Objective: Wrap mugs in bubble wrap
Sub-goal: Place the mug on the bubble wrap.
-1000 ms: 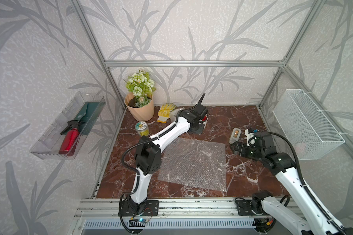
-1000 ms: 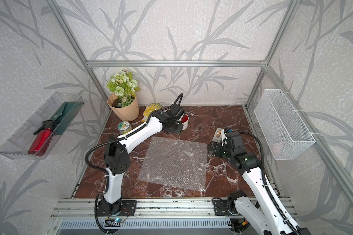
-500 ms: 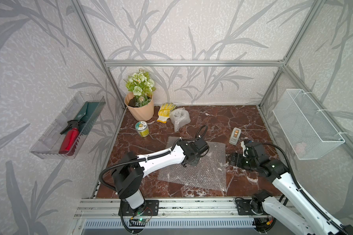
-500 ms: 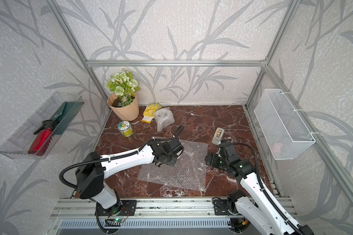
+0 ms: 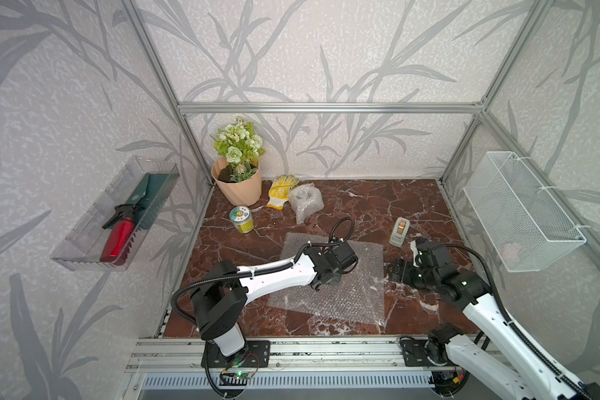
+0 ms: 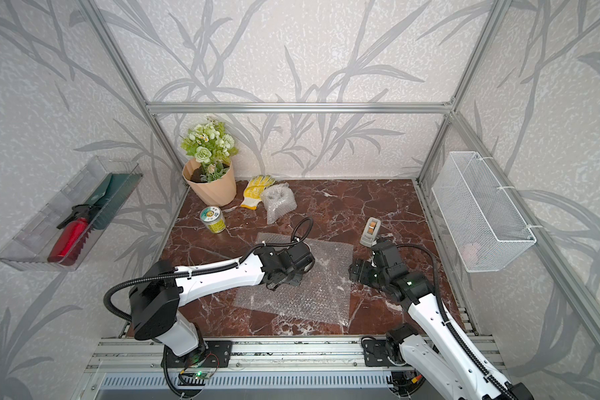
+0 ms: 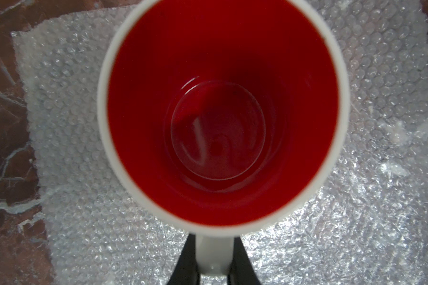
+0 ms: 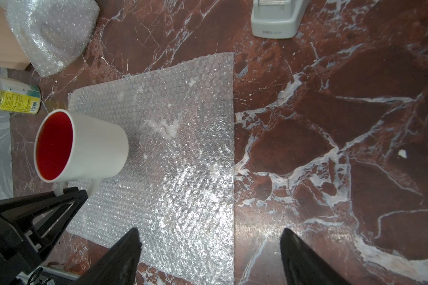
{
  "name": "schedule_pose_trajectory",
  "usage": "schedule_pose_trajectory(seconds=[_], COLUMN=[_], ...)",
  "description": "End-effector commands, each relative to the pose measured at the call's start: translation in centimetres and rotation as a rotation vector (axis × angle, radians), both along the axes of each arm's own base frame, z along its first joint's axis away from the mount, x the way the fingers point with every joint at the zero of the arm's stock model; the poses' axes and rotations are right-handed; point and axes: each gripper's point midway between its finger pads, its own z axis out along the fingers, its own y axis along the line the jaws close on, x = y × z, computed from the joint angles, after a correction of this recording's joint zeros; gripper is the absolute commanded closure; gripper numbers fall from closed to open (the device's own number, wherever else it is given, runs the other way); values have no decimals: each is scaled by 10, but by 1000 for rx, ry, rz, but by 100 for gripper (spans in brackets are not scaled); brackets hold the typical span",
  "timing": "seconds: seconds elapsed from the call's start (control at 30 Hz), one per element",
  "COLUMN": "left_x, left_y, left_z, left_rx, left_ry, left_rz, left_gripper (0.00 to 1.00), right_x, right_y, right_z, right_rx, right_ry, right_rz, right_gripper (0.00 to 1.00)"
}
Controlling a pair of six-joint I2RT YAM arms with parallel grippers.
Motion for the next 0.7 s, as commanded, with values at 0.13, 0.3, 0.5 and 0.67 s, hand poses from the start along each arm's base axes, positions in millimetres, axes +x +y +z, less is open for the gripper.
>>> schedule_pose_trajectory(seconds=[0.13, 0.3, 0.5, 0.67], left_x=[-2, -5, -12, -19], left_y=[3, 0, -4, -4], left_z=[-2, -10, -17, -24], left_rx=[-30, -41, -51, -49], left_ry=[-62, -49, -34, -13], left_rz=[100, 108, 123, 132], left_gripper=[100, 100, 100, 93], right_x=[0, 0, -2, -2], right_y=[0, 0, 0, 0], right_z=[-7, -8, -11, -13], right_rx=[-2, -4, -5, -4], right_ry=[10, 15, 21, 24], right_rz=[-7, -4, -6, -8], right_gripper=[13, 13, 13, 13])
